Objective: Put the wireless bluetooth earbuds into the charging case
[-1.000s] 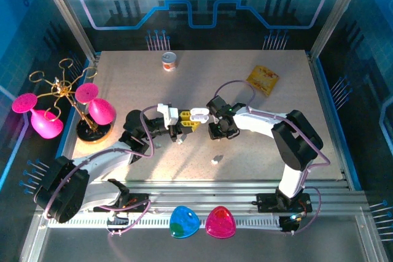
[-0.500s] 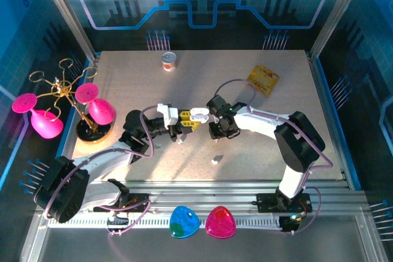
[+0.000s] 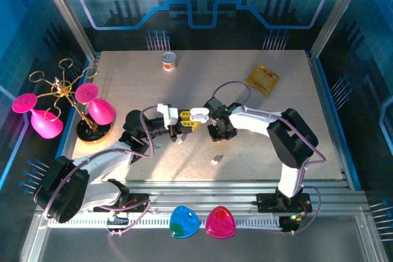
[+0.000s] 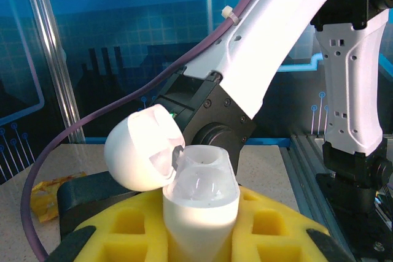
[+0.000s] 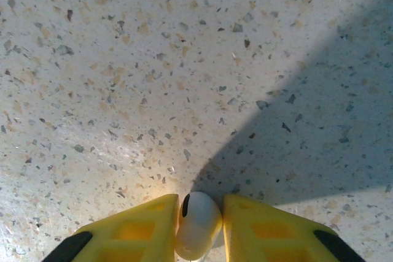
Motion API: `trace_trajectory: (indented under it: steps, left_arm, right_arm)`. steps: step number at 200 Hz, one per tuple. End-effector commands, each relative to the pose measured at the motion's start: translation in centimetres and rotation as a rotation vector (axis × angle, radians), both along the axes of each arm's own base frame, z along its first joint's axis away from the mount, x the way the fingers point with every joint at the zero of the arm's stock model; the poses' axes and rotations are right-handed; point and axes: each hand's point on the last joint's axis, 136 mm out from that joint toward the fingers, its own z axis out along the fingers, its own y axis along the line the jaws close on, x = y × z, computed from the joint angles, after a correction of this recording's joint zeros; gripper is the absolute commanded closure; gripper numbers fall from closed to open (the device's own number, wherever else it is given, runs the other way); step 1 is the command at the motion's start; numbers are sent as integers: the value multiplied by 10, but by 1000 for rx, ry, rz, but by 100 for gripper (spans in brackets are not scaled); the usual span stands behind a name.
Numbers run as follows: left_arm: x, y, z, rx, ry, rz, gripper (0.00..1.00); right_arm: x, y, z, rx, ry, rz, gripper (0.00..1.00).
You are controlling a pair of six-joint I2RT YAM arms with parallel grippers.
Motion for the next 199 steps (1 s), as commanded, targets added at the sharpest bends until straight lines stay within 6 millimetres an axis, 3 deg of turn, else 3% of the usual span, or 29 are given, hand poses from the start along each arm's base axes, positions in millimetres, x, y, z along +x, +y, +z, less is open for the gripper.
trace_trajectory:
  steps: [1,64,87,152,166,199]
  left_arm:
    - [-5,1,7,-17,-42,-3,100]
    - [-6,2,6,-17,-38,8,100]
    - [-5,4,7,-21,-28,17,100]
    - [-5,5,7,-18,-6,27,100]
    - [-4,5,6,-17,0,28,100]
    - [-5,5,4,-18,4,24,100]
  right_arm:
    - [-3,4,3,-5,9,15,83]
    - [6,20,31,168,-130,165,89]
    - [9,16,43,239,-205,217,89]
    - [13,4,105,548,-495,290,89]
    - [12,0,108,559,-499,294,89]
    - [0,-6,93,513,-433,341,89]
